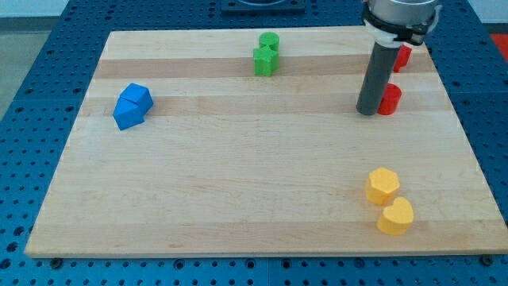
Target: Push the red star into the top side of the red circle
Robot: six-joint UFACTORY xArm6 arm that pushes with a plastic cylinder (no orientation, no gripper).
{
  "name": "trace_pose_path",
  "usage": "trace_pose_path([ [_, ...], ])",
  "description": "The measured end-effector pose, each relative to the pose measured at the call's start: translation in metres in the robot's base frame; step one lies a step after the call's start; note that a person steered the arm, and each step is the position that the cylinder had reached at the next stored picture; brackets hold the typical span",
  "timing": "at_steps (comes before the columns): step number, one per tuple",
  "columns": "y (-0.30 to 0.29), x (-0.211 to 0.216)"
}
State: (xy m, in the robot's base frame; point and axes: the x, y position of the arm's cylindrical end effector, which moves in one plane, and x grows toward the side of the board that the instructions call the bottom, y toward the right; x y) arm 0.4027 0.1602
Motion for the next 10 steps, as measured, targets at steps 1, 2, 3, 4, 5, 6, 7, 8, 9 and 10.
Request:
trace_pose_path([
  [1,0.022,0.000],
  [2,0.036,0.000],
  [3,0.036,0.000],
  [4,0.020,-0.027],
  [5,-0.004,-0.086],
  [6,-0.013,-0.158],
  [7,0.017,-0.209],
  [8,0.084,-0.183],
  [9,0.080,-0.174],
  [10,0.080,-0.139],
])
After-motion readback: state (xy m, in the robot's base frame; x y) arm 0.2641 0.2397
